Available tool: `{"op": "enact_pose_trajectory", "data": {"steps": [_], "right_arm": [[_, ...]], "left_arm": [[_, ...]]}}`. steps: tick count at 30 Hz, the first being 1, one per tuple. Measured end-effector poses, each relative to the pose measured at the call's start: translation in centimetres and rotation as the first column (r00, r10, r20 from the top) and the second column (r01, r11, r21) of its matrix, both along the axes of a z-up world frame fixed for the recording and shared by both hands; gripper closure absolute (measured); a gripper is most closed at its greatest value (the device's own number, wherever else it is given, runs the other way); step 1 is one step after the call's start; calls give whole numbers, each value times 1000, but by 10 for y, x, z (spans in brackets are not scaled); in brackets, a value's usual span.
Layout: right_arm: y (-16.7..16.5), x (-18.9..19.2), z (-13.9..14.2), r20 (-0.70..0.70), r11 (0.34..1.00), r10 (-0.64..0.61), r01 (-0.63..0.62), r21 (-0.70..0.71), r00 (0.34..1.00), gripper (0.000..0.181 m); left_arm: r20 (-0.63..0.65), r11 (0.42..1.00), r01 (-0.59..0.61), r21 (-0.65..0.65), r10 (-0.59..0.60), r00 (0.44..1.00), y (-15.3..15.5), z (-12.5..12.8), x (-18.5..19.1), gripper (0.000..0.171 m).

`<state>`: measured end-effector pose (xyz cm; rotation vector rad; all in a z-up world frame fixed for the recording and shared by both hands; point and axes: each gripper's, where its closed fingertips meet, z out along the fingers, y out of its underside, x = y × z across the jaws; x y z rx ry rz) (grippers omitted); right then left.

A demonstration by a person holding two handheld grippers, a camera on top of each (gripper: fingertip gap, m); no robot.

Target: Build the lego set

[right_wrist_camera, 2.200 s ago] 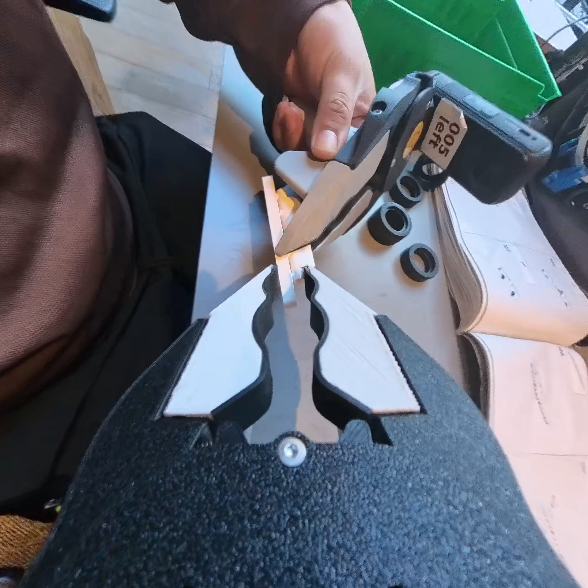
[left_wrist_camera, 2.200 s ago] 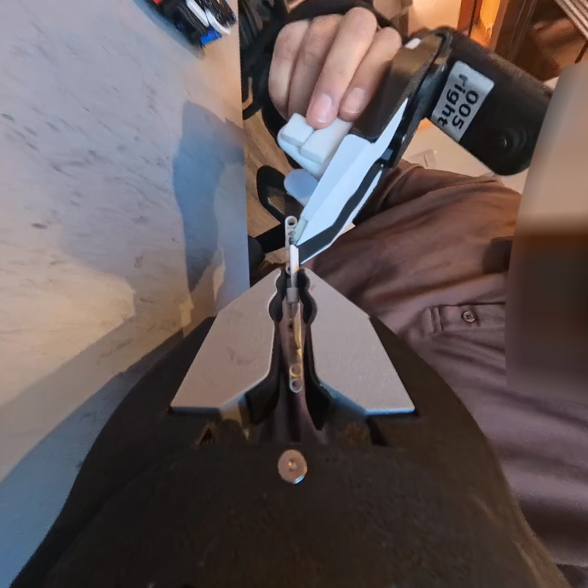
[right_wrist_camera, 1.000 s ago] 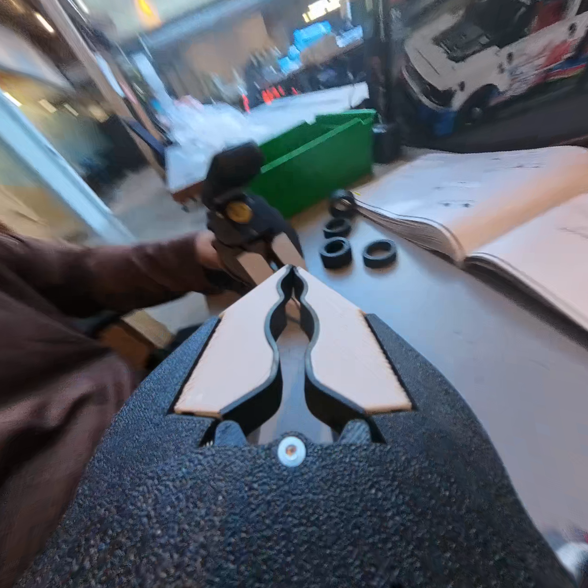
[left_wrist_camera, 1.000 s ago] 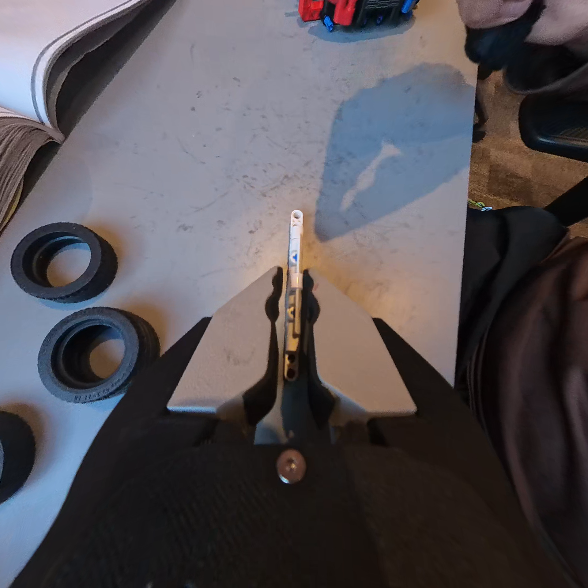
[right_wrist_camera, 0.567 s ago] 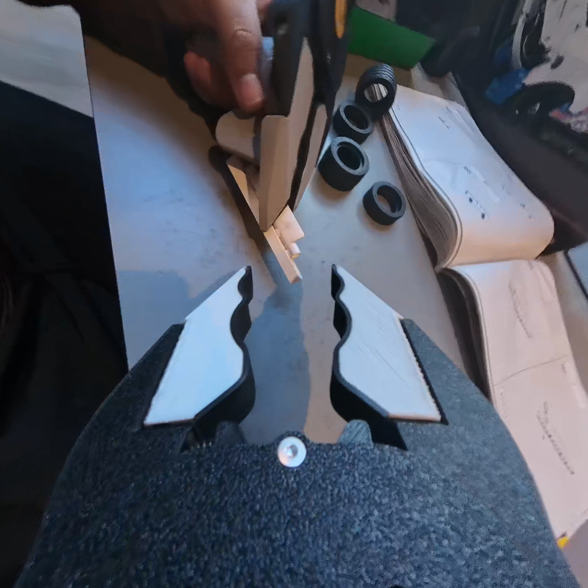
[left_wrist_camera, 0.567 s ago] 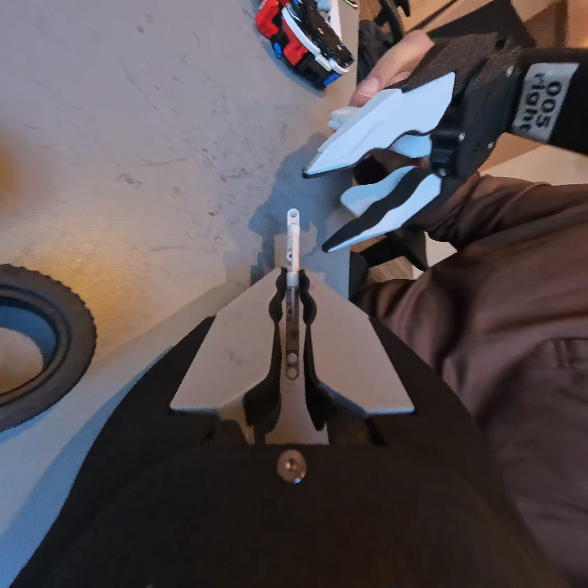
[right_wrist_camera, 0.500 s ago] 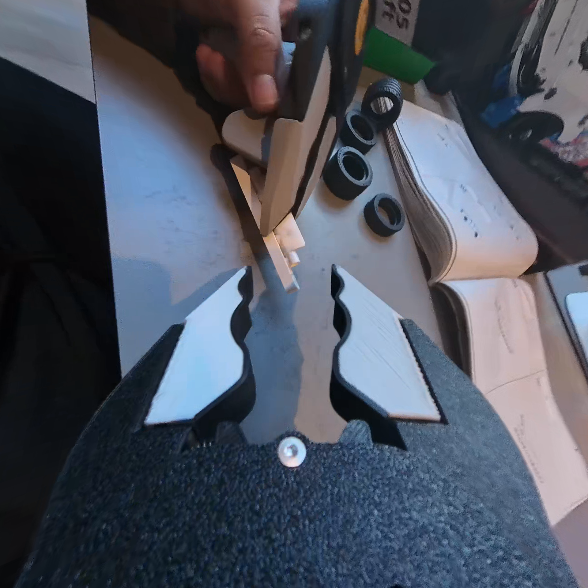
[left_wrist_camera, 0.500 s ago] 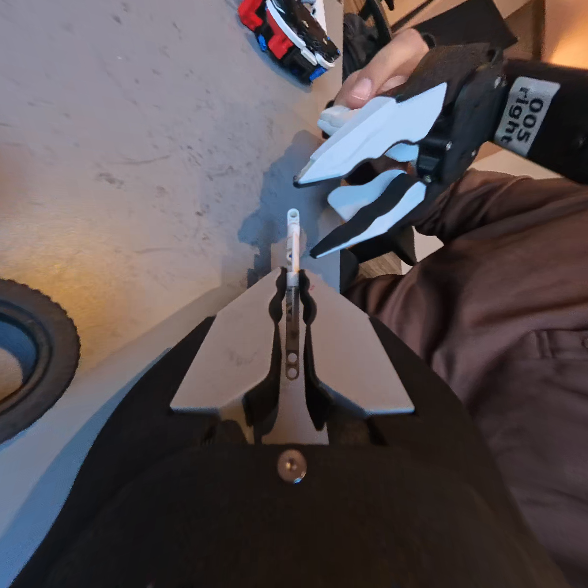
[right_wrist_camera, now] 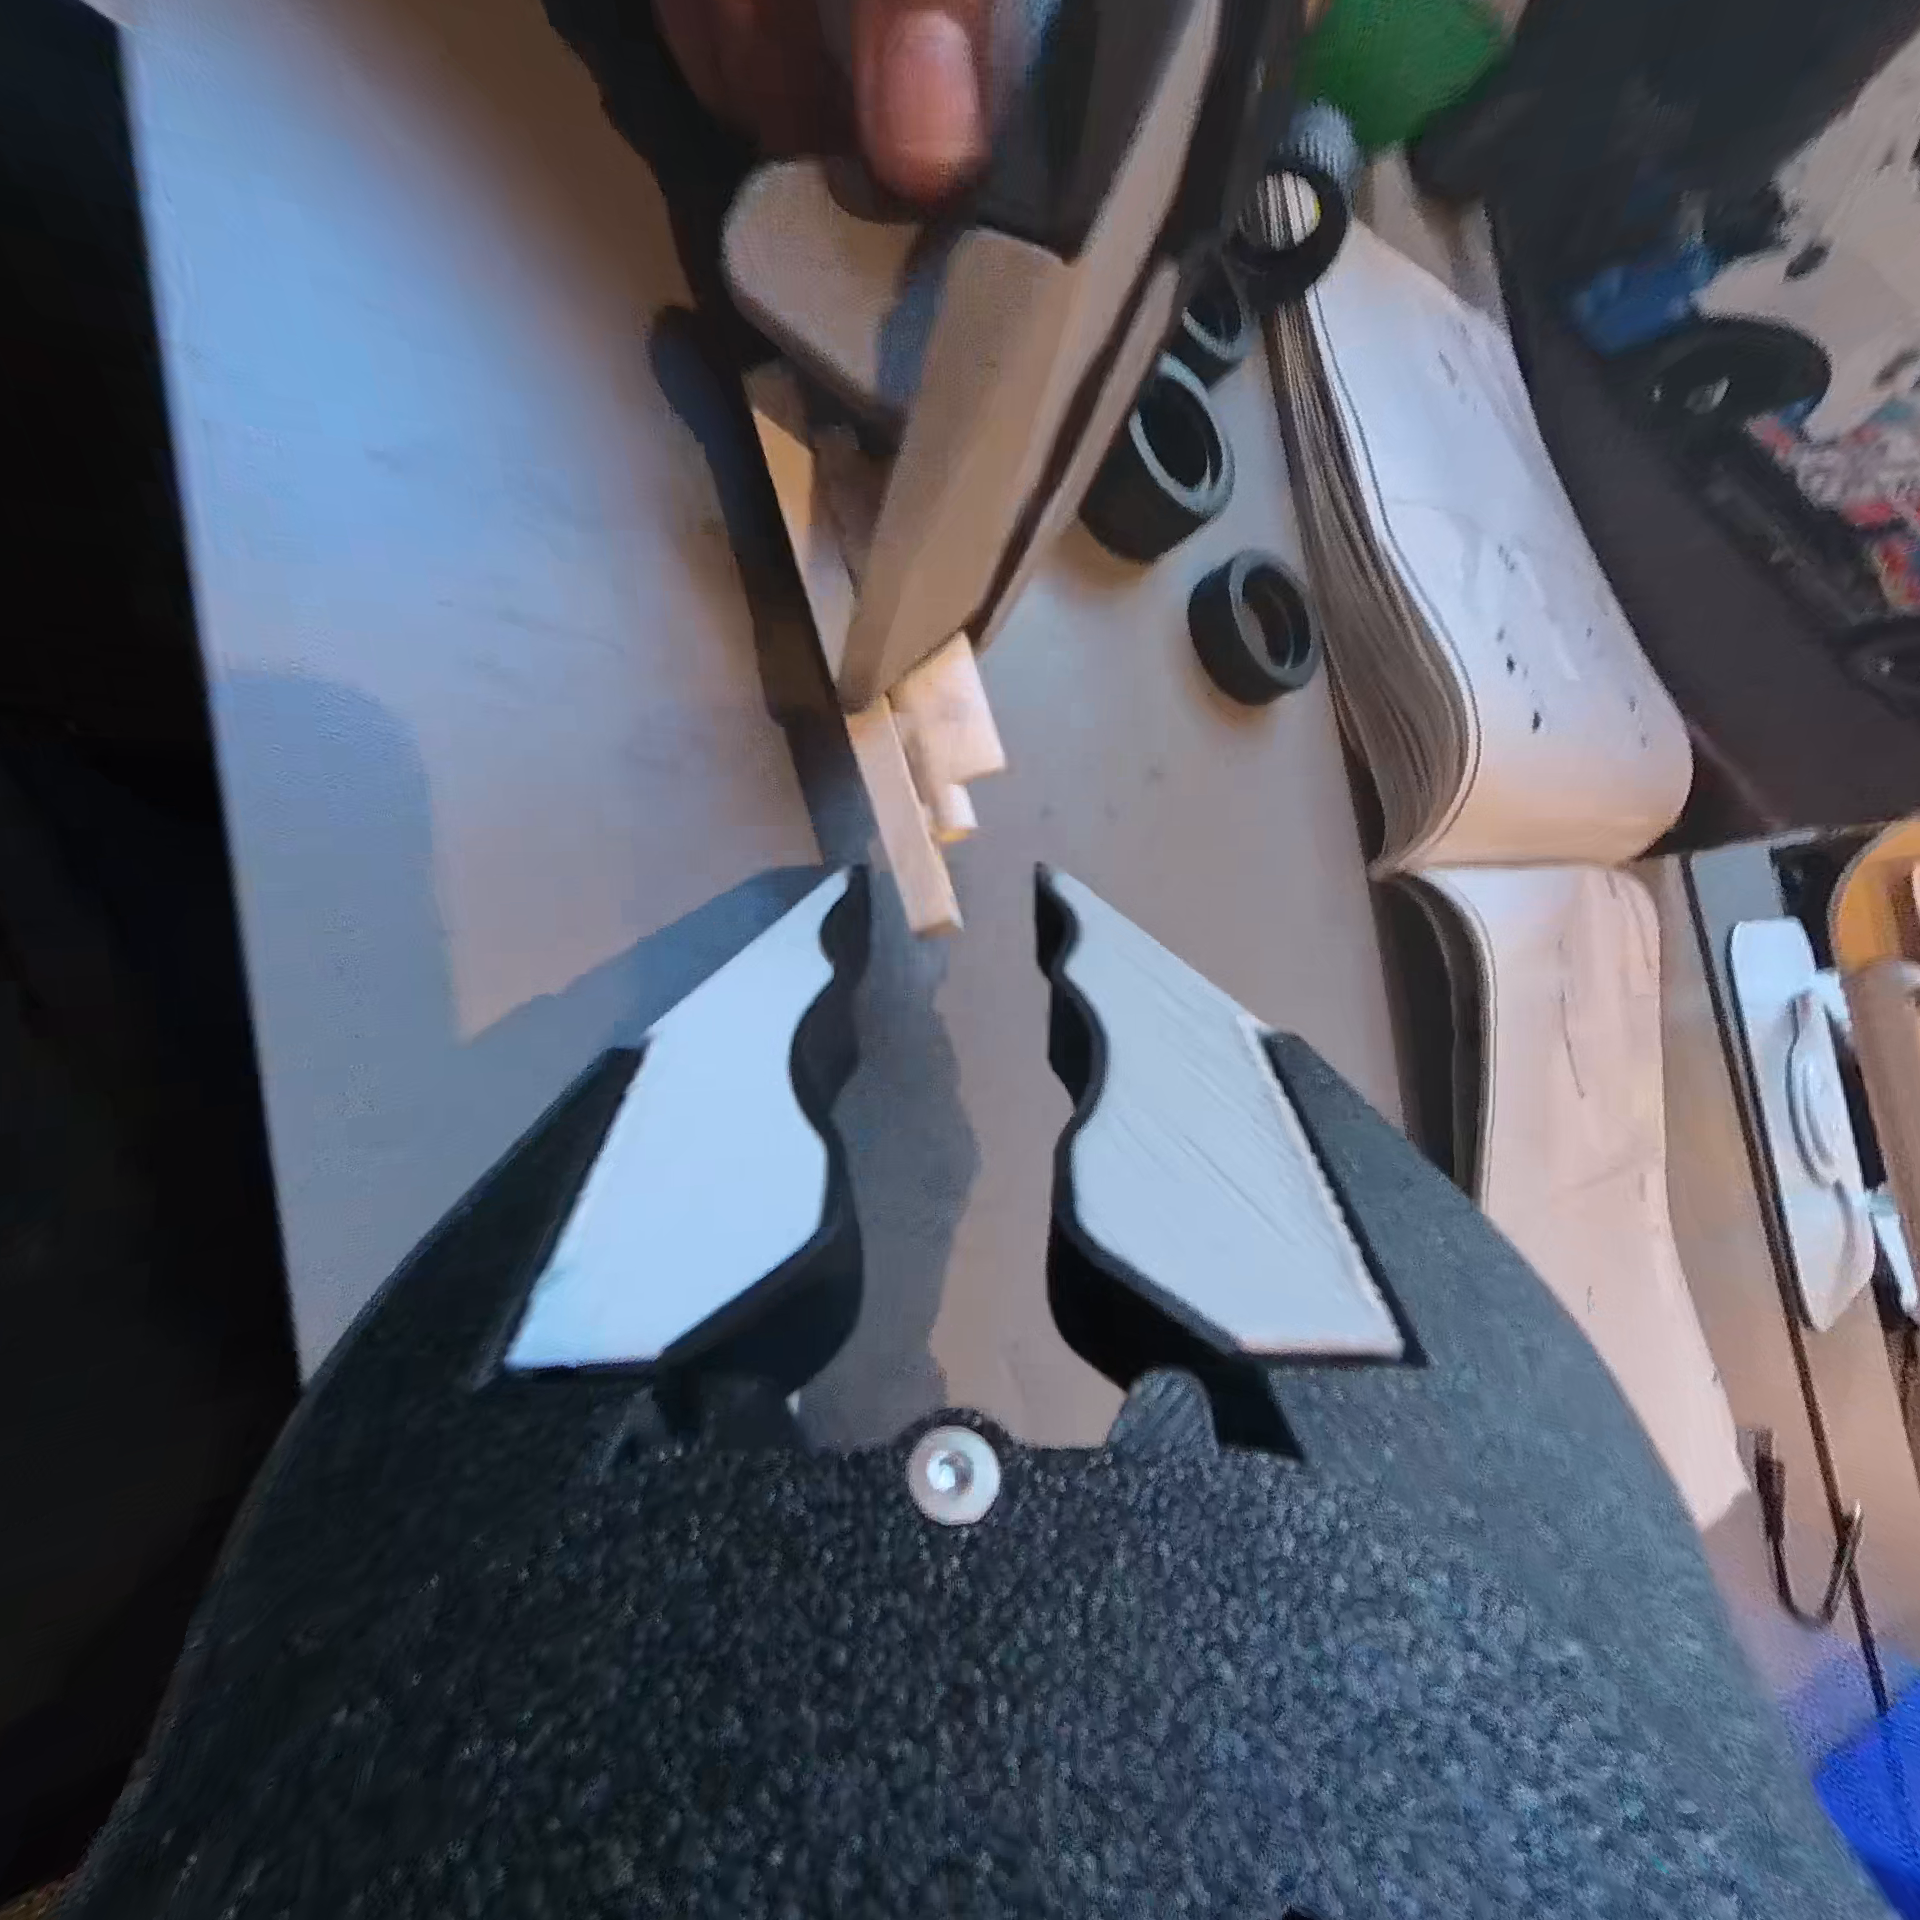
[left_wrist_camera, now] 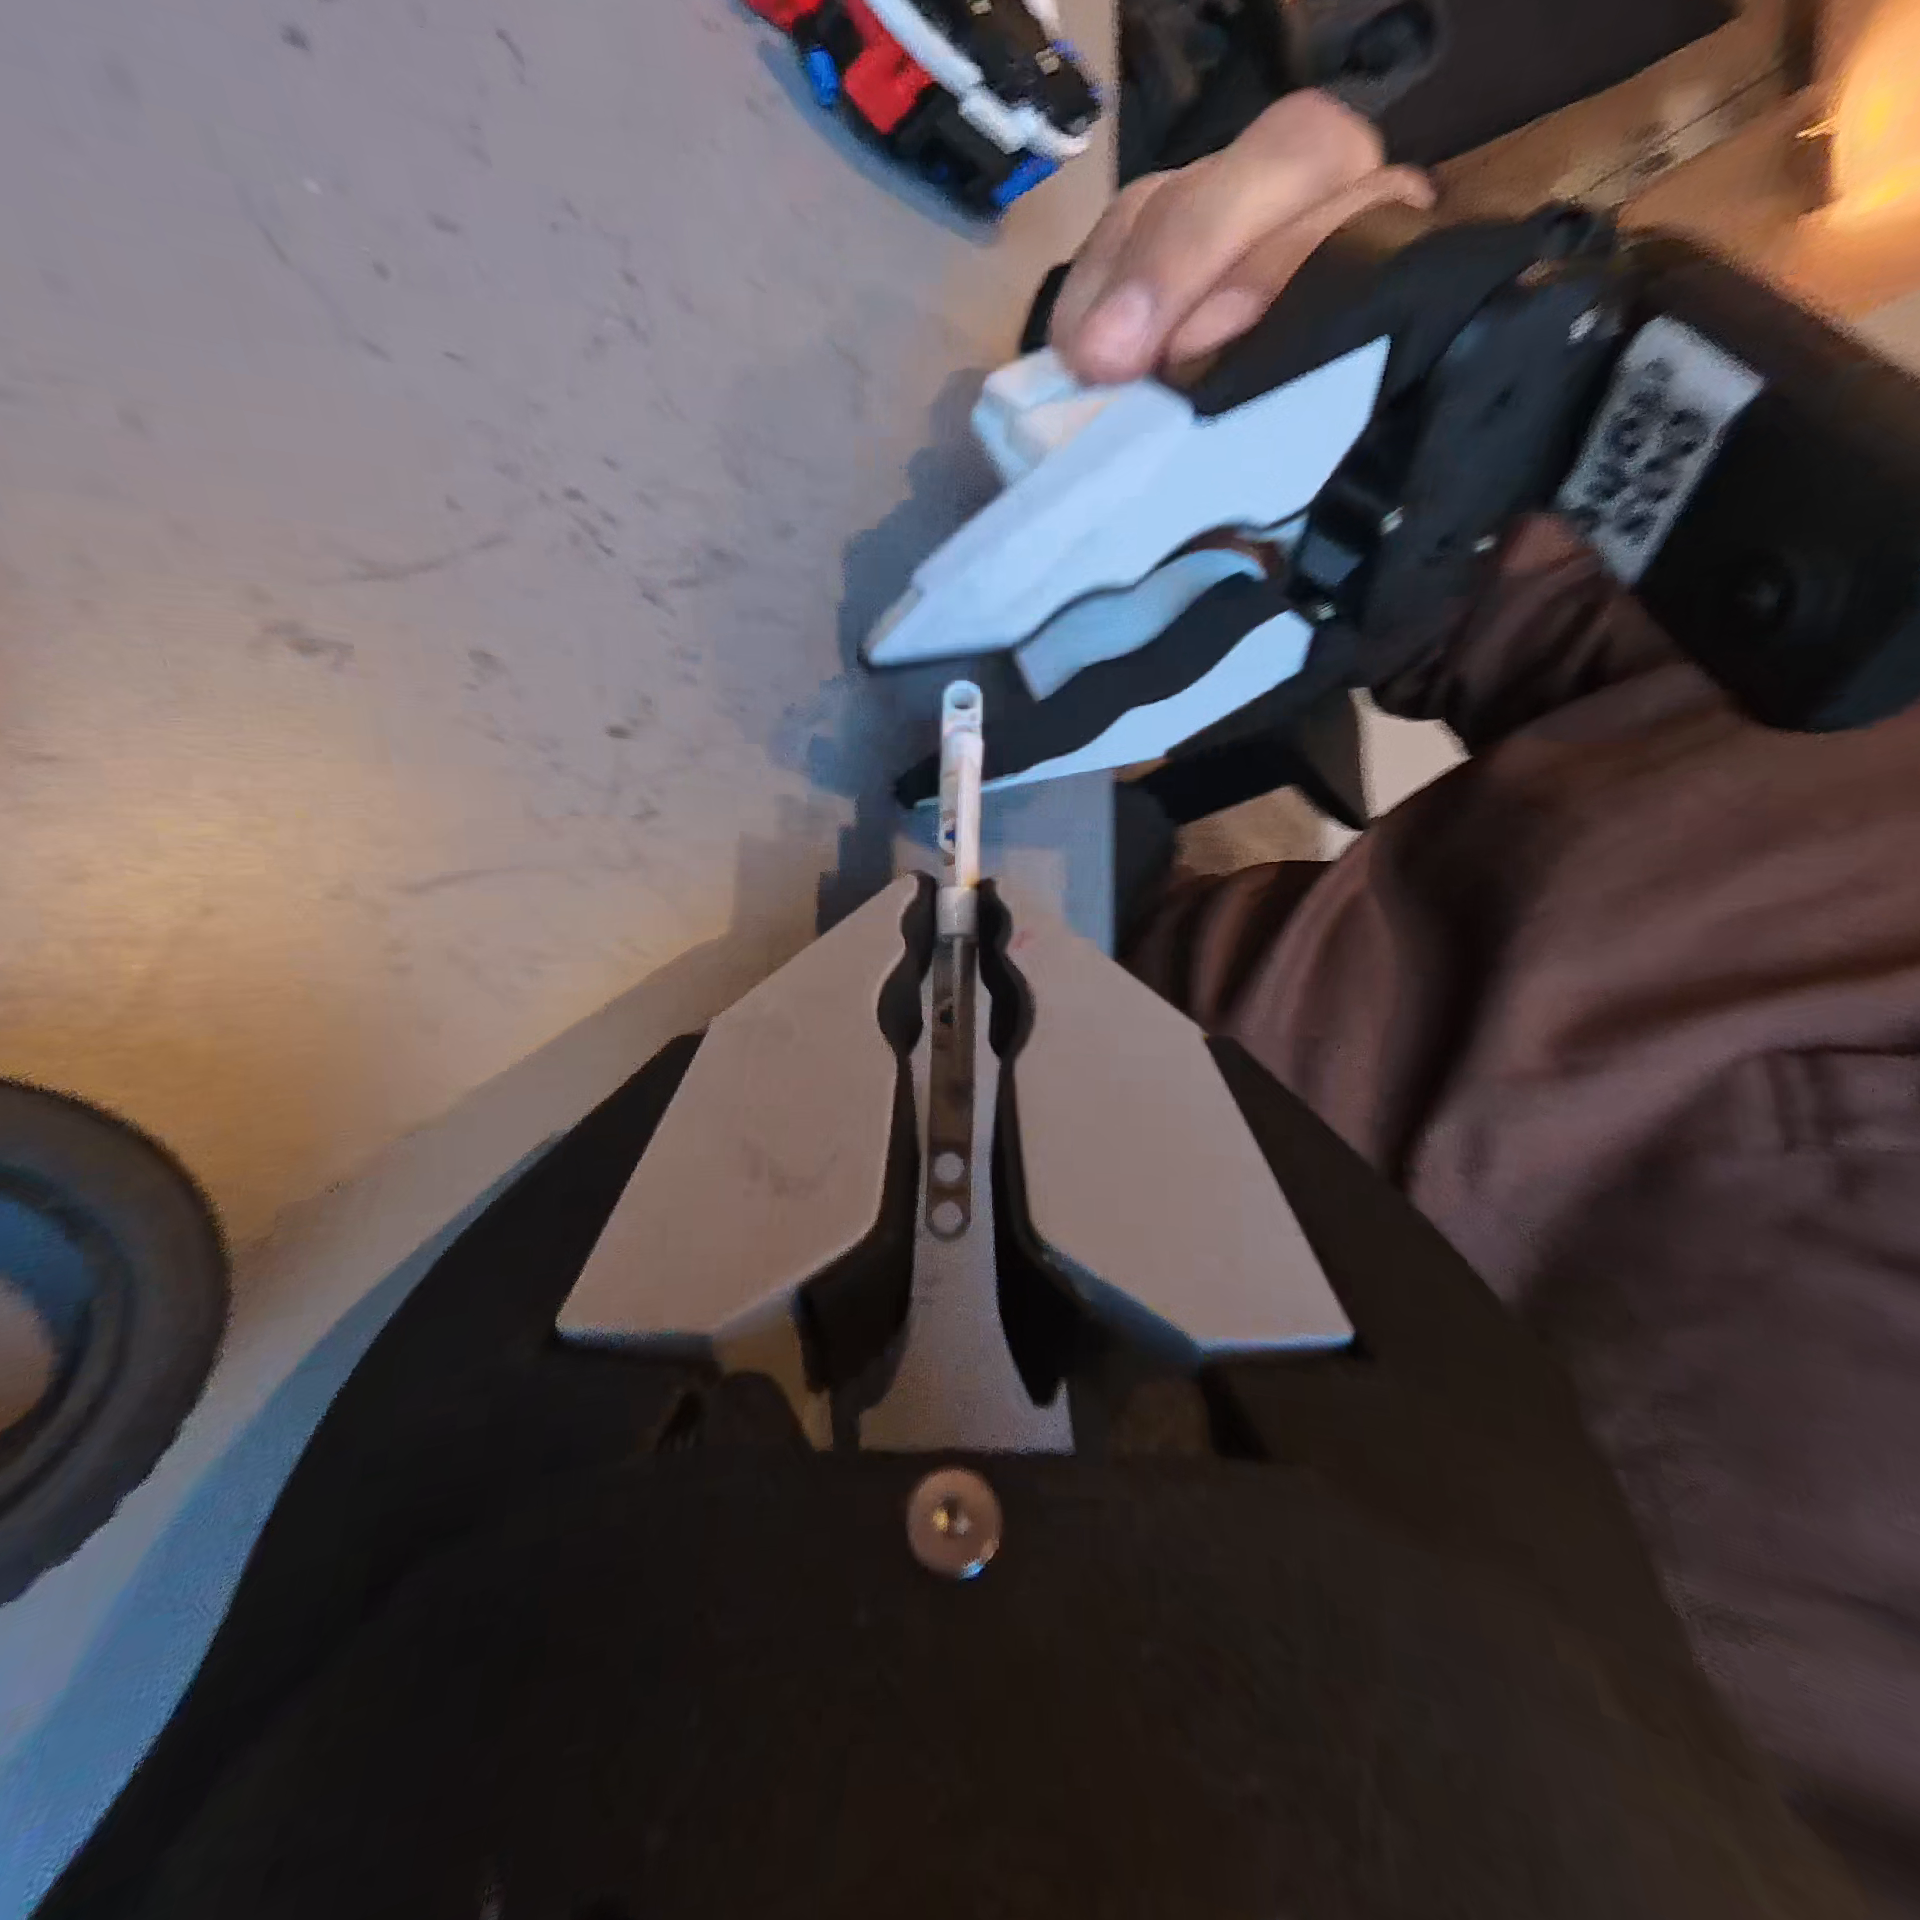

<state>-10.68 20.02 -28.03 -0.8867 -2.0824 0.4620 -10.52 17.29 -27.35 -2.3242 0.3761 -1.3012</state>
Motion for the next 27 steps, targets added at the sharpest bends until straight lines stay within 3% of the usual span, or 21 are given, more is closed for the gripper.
{"op": "enact_pose_trajectory", "data": {"steps": [3, 7, 12, 16, 19, 22, 27], "right_arm": [[3, 3, -1, 9, 998, -18, 19, -58, 1000, 141], [-7, 4, 9, -9, 972, -7, 5, -235, 1000, 149], [-14, 8, 14, 35, 886, 9, 8, -464, 999, 157], [-20, 7, 14, 50, 867, 21, 6, -498, 999, 166], [-10, 7, -1, 117, 904, -20, 67, -423, 993, 167], [-2, 8, -8, 133, 931, -46, 90, -353, 990, 173], [1, 9, -10, 143, 935, -52, 98, -341, 988, 171]], "left_arm": [[-174, 996, 5, 86, 10, 985, 4, -11, -7, 167], [-416, 946, 143, 292, -9, 909, 4, -17, -12, 167], [-510, 858, 291, 424, -39, 859, -4, -15, -1, 167], [-572, 838, 320, 442, -12, 820, 4, -19, -4, 167], [-571, 802, 350, 484, -13, 821, 7, -13, 1, 167], [-606, 808, 364, 464, -10, 795, 13, -19, -5, 167], [-629, 781, 404, 477, -18, 777, 18, -22, -3, 167]]}}
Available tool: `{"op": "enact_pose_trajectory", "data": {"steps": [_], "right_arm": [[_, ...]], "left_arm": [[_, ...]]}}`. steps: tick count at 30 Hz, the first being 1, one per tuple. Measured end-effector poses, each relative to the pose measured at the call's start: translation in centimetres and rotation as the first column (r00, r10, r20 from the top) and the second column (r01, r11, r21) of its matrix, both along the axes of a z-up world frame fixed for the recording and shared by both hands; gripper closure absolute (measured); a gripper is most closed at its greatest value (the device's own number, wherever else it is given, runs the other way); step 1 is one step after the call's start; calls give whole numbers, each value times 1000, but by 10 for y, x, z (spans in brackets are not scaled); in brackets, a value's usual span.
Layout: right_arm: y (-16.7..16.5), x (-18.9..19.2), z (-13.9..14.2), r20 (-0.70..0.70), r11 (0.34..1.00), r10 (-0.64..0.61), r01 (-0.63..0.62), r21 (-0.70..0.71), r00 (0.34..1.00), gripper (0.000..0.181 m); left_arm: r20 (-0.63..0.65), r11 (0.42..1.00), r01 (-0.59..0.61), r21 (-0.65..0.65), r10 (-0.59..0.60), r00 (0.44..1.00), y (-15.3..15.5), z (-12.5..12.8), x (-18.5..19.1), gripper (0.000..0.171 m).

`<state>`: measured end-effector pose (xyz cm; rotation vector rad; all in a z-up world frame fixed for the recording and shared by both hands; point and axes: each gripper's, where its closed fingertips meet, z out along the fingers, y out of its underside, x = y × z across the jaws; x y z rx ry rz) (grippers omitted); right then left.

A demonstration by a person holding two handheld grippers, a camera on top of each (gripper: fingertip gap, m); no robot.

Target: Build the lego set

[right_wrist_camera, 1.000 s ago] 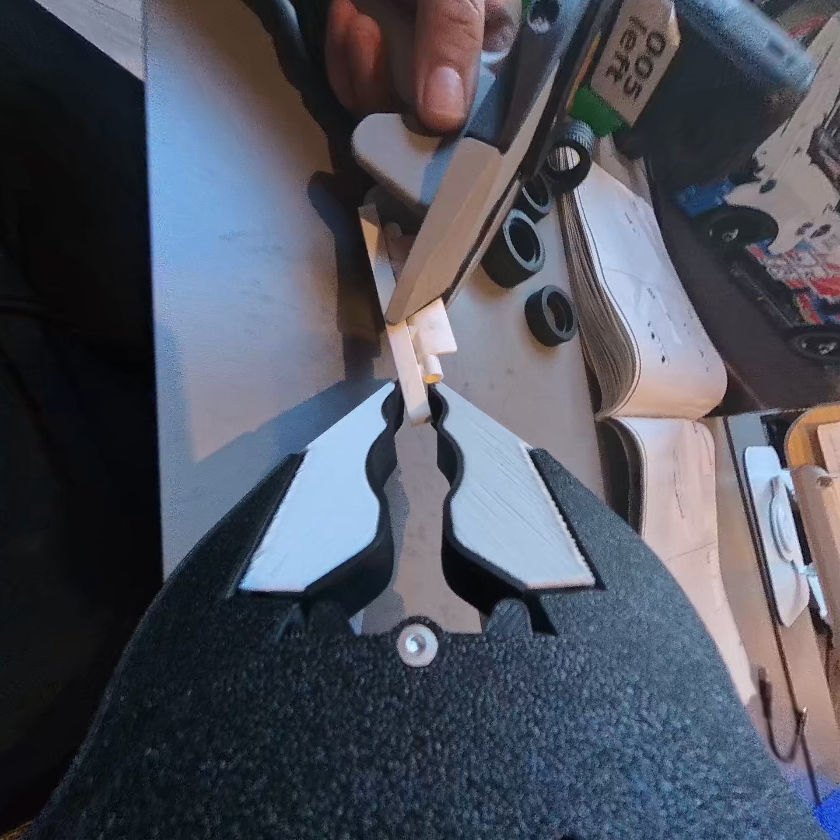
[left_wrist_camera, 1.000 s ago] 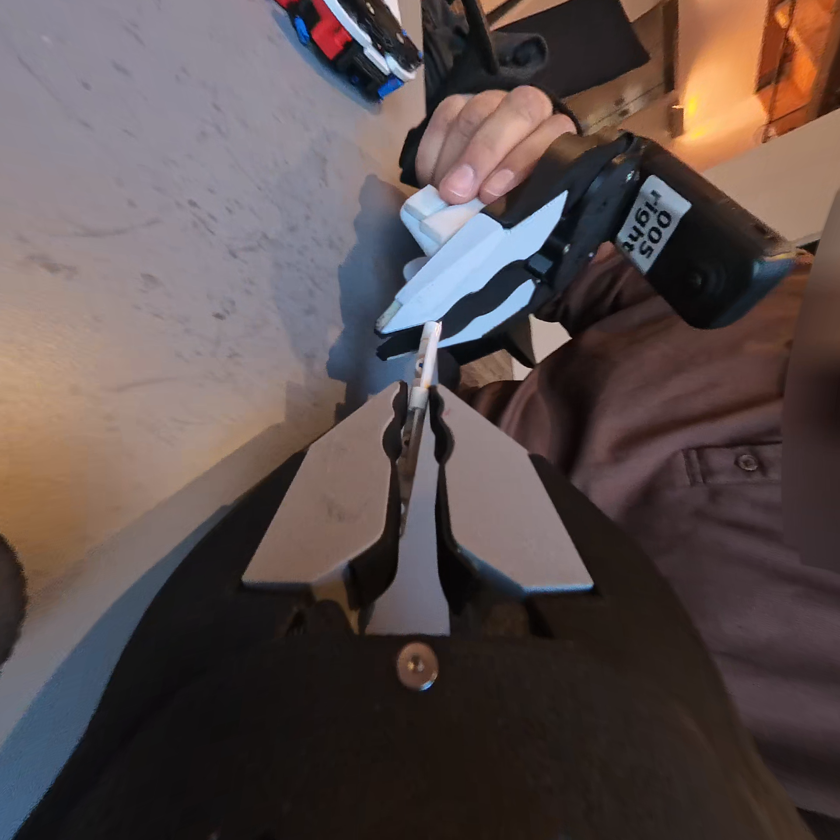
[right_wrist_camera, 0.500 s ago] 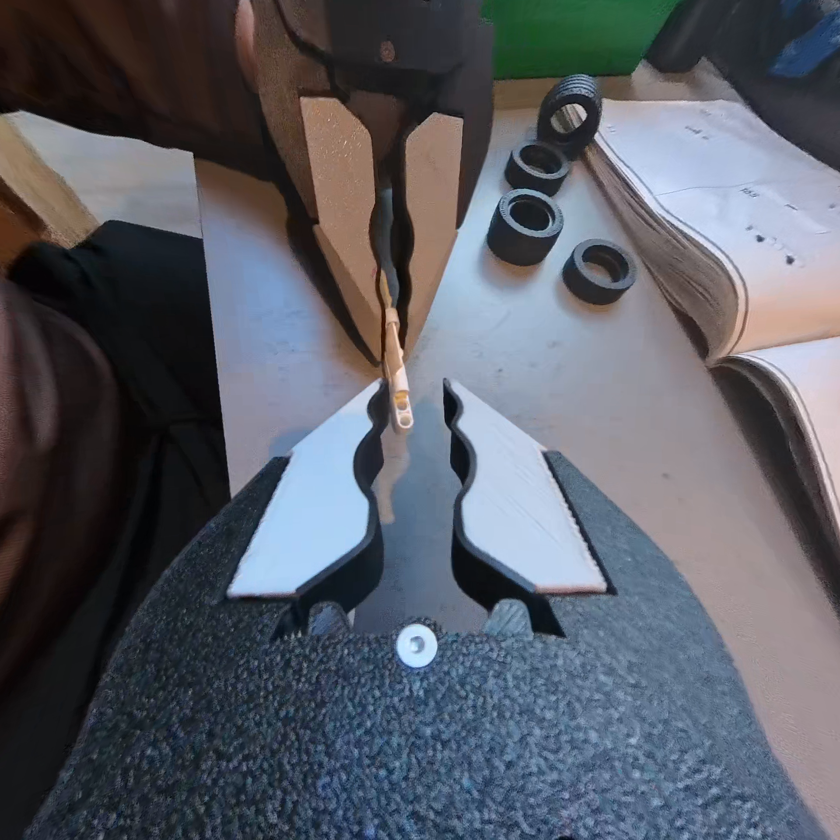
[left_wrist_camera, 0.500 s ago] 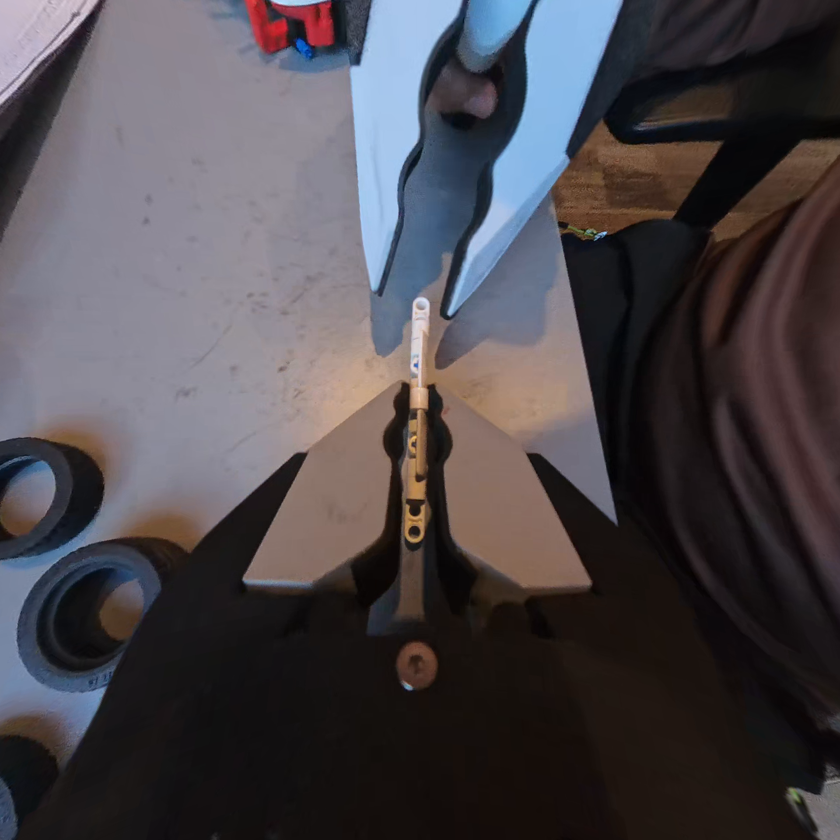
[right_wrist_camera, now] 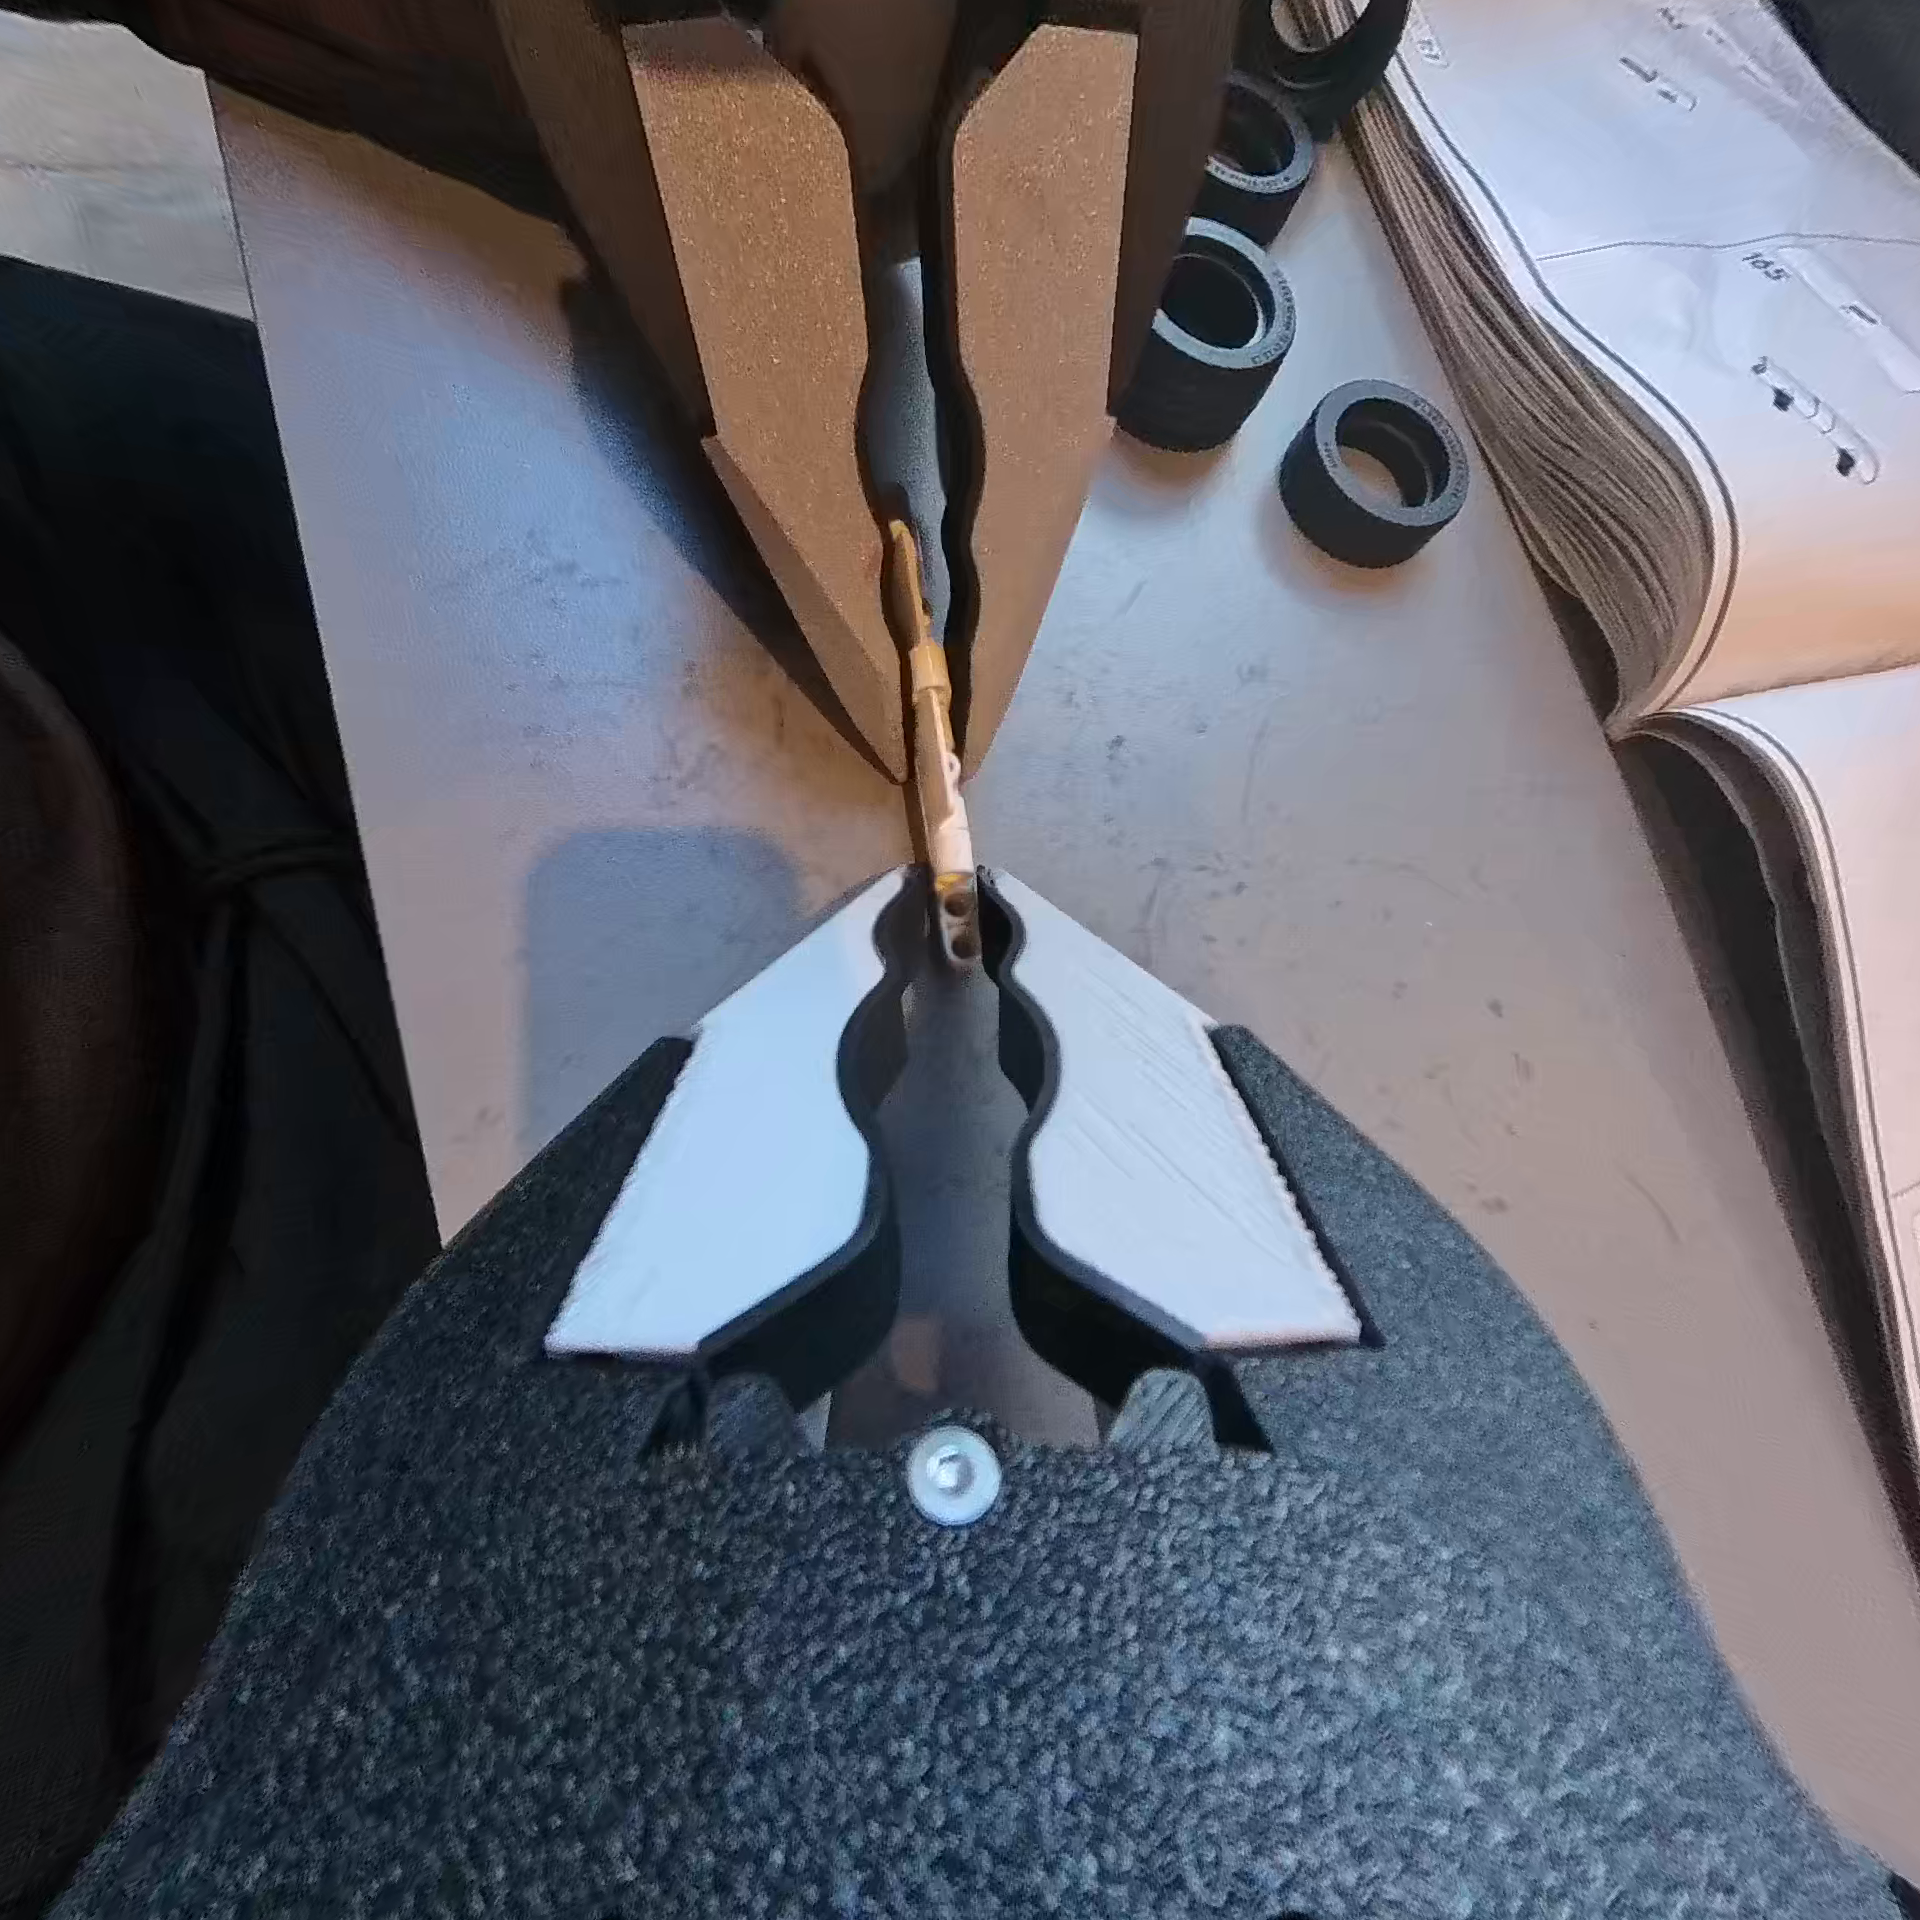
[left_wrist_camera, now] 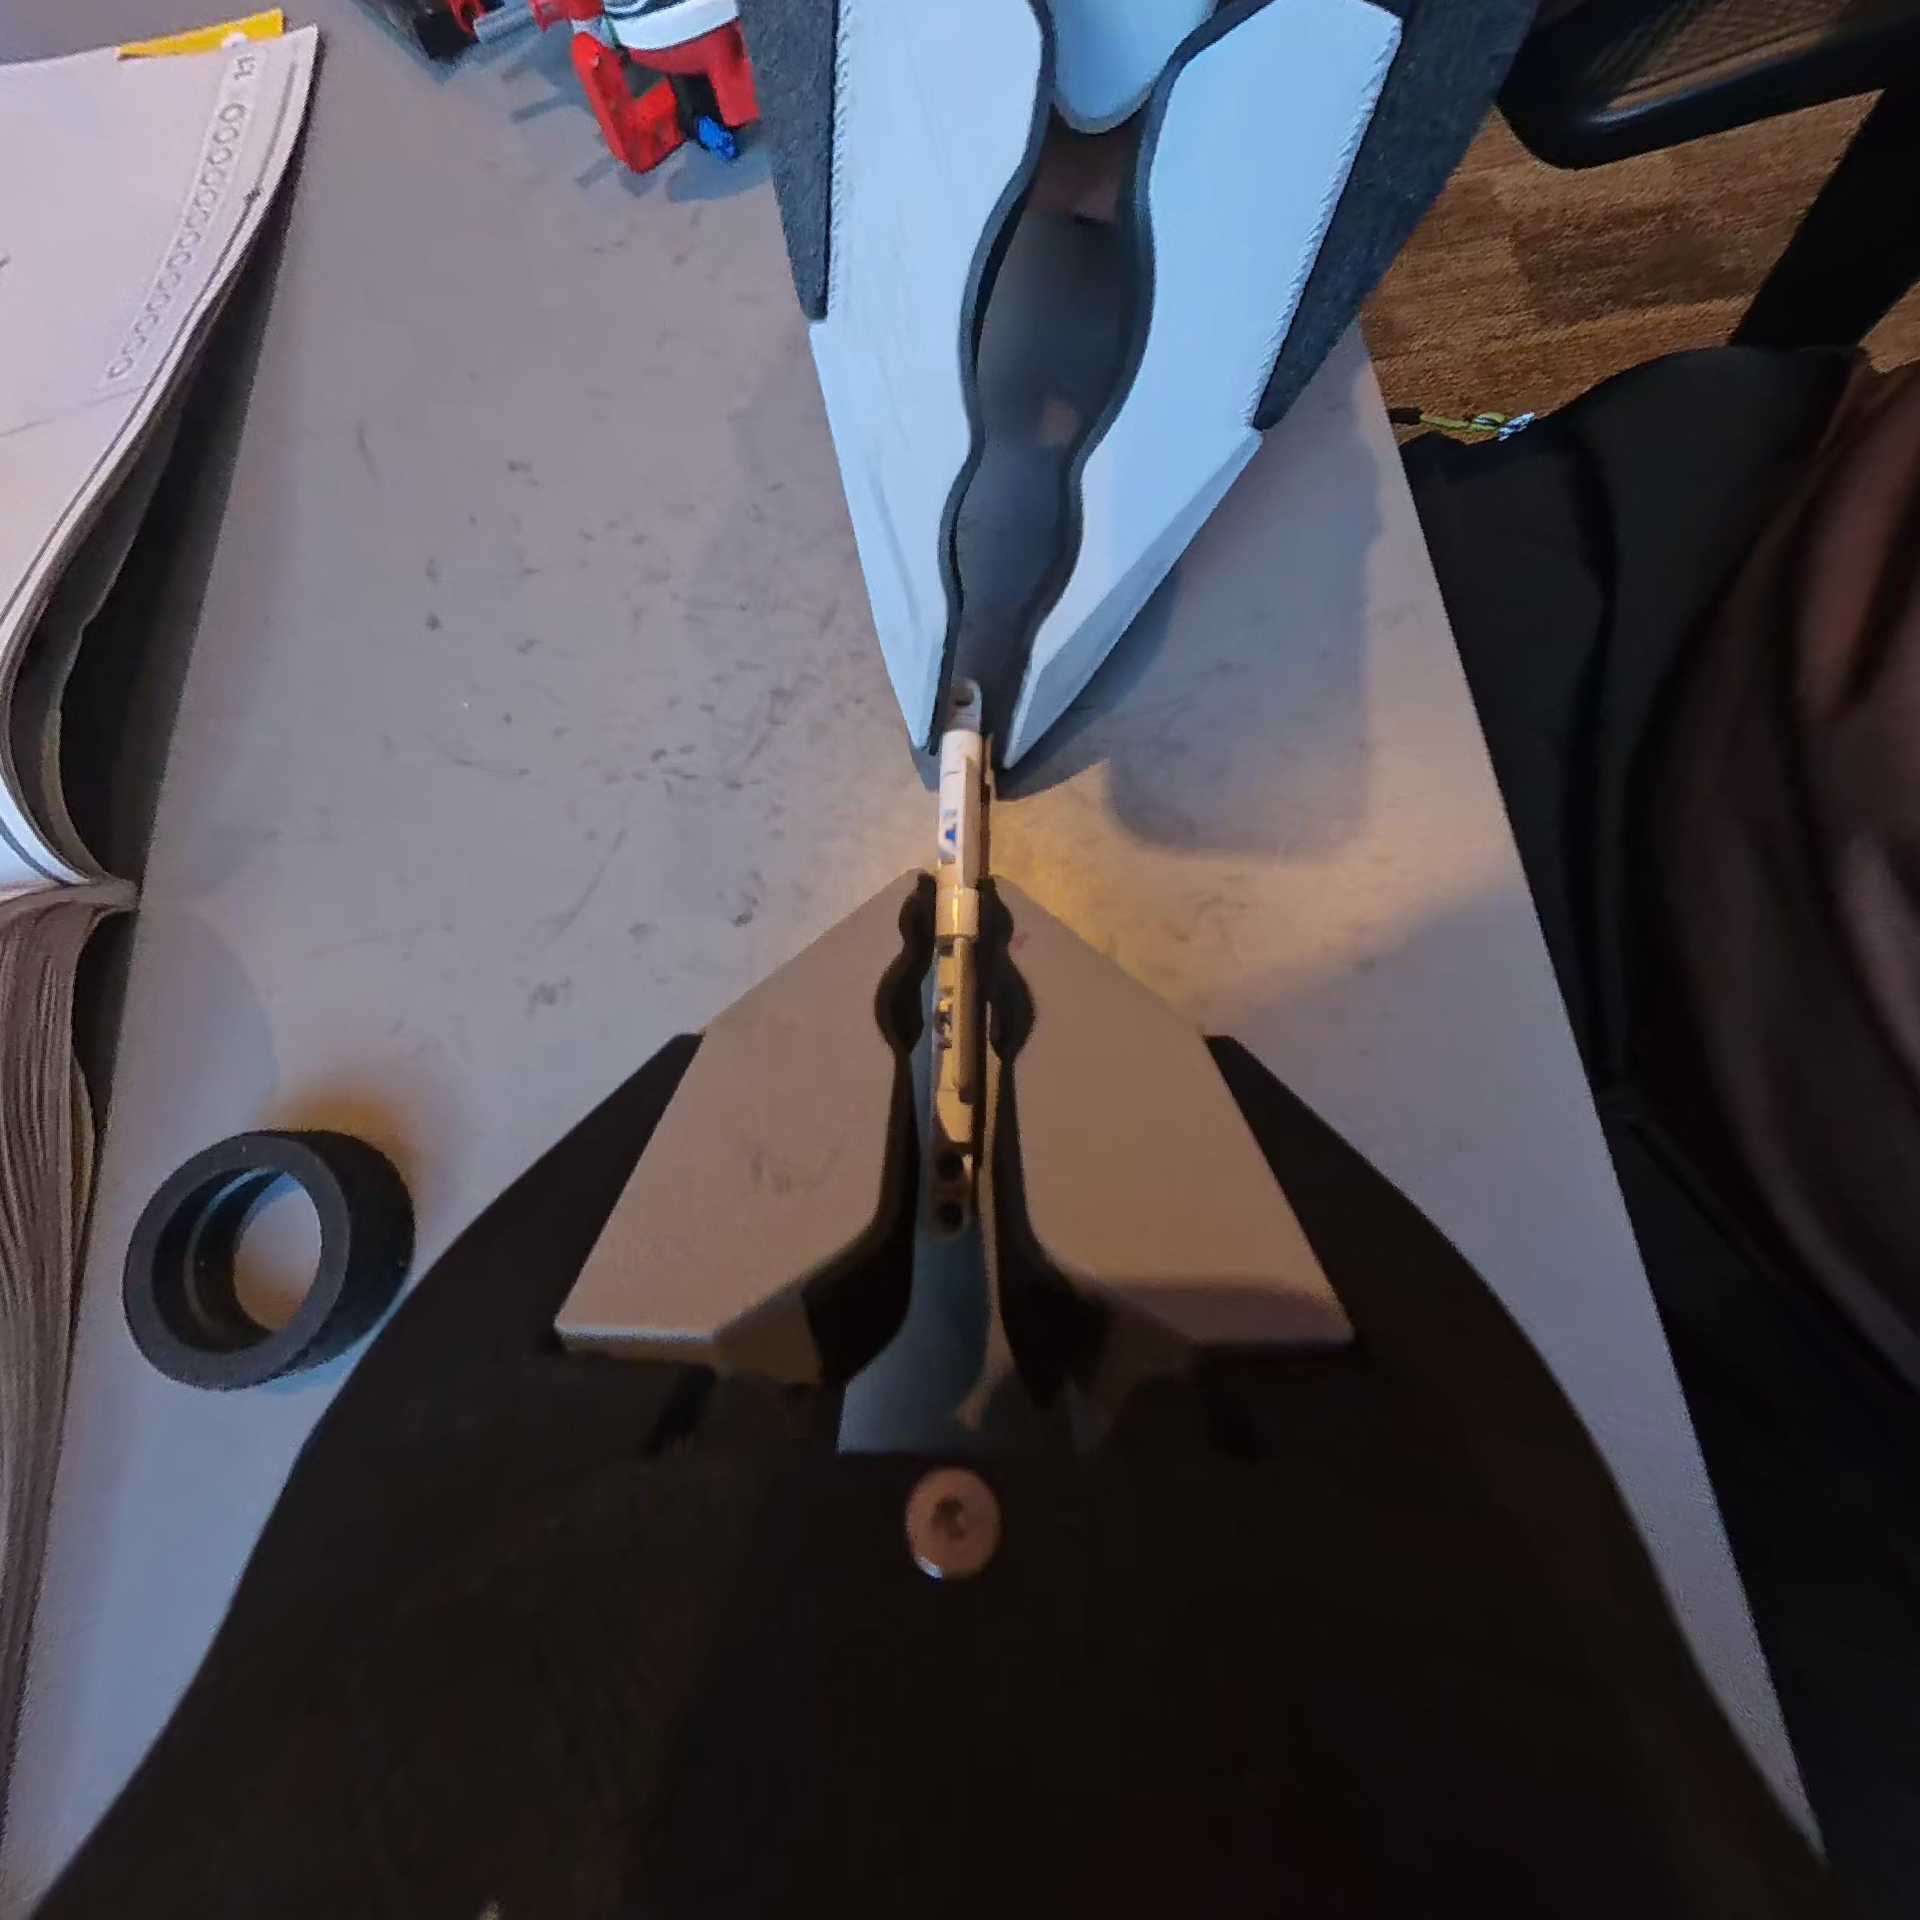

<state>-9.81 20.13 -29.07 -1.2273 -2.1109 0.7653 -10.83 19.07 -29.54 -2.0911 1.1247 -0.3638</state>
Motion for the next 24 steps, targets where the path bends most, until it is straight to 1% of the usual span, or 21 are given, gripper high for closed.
{"op": "enact_pose_trajectory", "data": {"steps": [6, 9, 12, 15, 17, 20, 21, 22, 24], "right_arm": [[-1, -3, 1, 2, 1000, 18, -18, -8, 1000, 173], [-8, -3, 3, -5, 998, 53, -53, -29, 999, 174], [-10, -4, 2, -1, 996, 88, -88, -8, 996, 174], [-10, -4, 2, 11, 993, 118, -118, 7, 993, 174], [-10, -5, 2, 18, 992, 126, -126, -12, 992, 174], [-3, -9, 2, 18, 994, 70, -68, -87, 997, 174], [2, -11, 4, 7, 995, 42, -41, -90, 999, 173], [9, -13, 9, -28, 997, 7, -9, -81, 1000, 164], [25, -15, 26, -131, 996, -74, 68, -51, 989, 158]], "left_arm": [[-14, 999, 41, 29, -41, 999, 1, 0, 1, 167], [4, 997, 77, 11, -77, 997, -3, 0, 3, 167], [10, 995, 98, 1, -98, 995, -5, -1, 3, 167], [33, 994, 102, -27, -101, 994, -5, -1, 3, 167], [45, 994, 101, -43, -99, 994, -5, -1, 3, 167], [36, 998, 51, -25, -50, 998, 3, -1, -2, 167], [30, 1000, 22, -17, -21, 999, 8, -1, -4, 167], [22, 1000, -19, -7, 19, 1000, 14, -1, -8, 167], [18, 997, -77, -2, 77, 997, 22, -1, -13, 166]]}}
